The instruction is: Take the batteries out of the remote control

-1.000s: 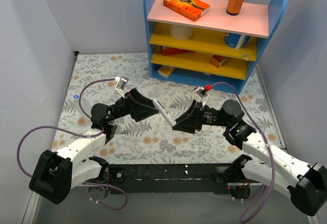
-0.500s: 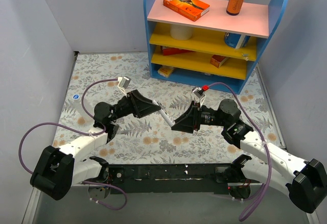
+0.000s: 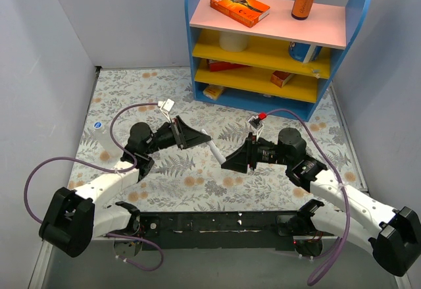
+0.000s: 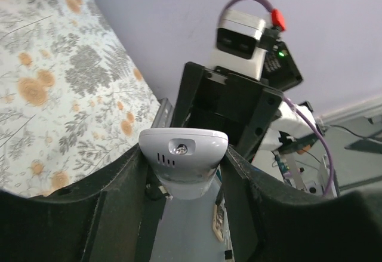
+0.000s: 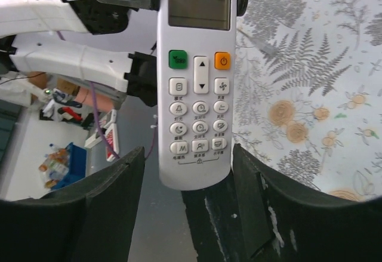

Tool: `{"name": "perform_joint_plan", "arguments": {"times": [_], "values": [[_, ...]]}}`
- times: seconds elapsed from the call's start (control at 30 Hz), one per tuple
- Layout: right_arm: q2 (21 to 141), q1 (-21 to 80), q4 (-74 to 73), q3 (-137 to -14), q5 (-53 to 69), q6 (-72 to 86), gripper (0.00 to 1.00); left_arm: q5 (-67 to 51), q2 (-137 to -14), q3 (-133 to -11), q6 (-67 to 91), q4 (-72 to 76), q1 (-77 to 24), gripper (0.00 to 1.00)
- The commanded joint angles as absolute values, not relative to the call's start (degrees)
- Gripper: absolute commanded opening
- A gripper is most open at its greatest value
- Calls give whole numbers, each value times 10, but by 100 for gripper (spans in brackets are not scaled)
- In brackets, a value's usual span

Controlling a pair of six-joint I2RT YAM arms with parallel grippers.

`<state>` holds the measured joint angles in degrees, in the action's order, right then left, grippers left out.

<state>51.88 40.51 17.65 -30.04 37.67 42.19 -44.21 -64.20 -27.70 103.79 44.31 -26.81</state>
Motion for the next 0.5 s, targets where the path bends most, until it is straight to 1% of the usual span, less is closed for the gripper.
{"name": "perform_joint_plan", "arguments": {"times": [0.0, 0.03, 0.17, 0.27, 0.3, 0.37, 0.4, 0.47], "values": [[498, 405, 126, -323, 326, 372, 70, -397, -645, -309, 986, 328, -266, 0], [495, 404, 116, -323, 323, 367, 73, -394, -645, -310, 981, 319, -266, 0], [494, 404, 90, -326, 304, 354, 75, -377, -649, -315, 963, 281, -266, 0], [493, 404, 48, -333, 274, 338, 76, -348, -657, -351, 904, 181, -266, 0], [492, 403, 38, -335, 265, 333, 76, -338, -666, -361, 888, 116, -266, 0], [490, 404, 10, -339, 244, 322, 76, -294, -679, -398, 842, 46, -266, 0], [487, 404, 4, -338, 237, 319, 76, -274, -701, -411, 829, -32, -266, 0], [483, 404, 1, -339, 224, 314, 76, -226, -728, -457, 780, -98, -266, 0]]}}
